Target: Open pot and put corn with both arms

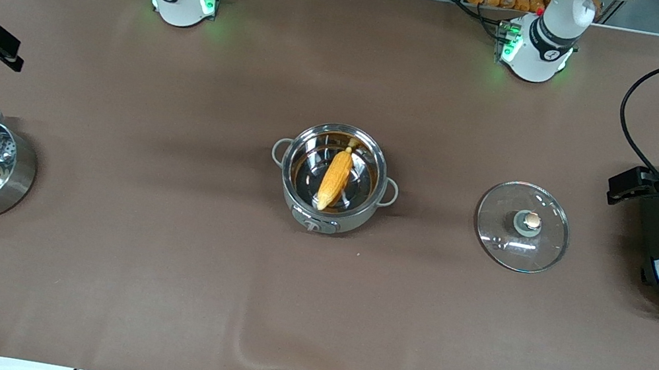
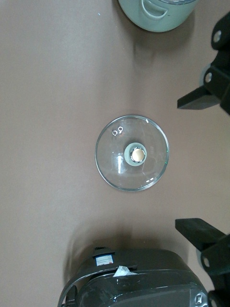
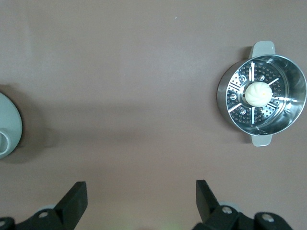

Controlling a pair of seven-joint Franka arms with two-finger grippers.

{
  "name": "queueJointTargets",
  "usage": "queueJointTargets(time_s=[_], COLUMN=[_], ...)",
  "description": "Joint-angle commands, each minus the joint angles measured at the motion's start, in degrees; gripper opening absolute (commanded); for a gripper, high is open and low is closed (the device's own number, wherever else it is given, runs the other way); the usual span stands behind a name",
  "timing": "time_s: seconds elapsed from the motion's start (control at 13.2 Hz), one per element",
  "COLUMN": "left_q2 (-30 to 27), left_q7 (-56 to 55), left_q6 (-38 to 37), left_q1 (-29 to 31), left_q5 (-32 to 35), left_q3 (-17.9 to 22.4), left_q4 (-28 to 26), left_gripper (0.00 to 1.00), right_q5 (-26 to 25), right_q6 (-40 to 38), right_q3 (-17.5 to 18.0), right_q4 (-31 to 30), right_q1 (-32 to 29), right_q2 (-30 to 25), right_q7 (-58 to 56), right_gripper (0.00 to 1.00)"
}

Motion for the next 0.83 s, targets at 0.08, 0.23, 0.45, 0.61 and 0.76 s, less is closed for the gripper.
queueJointTargets(time_s=[0.08, 0.23, 0.45, 0.61, 0.76], left_q2=[-2.28, -2.37, -2.72, -2.89, -3.51], left_q7=[-0.08, 0.01, 0.01, 0.36, 0.1], left_q6=[-0.98, -0.98, -1.42, -1.42, -0.98], left_q1=[-1.02, -1.29, -1.38, -1.3, -1.3], left_q5=[1.26, 1.17, 1.17, 1.44, 0.73], left_q3=[0.79, 1.75, 1.58, 1.58, 1.58], left_q4=[-0.16, -0.16, -0.07, -0.07, -0.77], left_gripper=[1.0, 1.0, 1.0, 1.0, 1.0], right_q5=[0.89, -0.25, 0.02, 0.1, 0.98], right_q6=[-1.12, -1.21, -1.21, -1.12, -1.12], right_q3=[1.27, 1.1, 0.92, 1.01, 1.1], right_q4=[5.61, 6.05, 6.14, 6.05, 6.05], right_q1=[-1.35, -1.35, -1.44, -1.87, -3.28], right_q2=[1.5, 1.41, 1.15, 1.23, 1.32], right_q7=[0.69, 0.69, 1.04, 0.43, 0.52], right_gripper=[1.0, 1.0, 1.0, 1.0, 1.0])
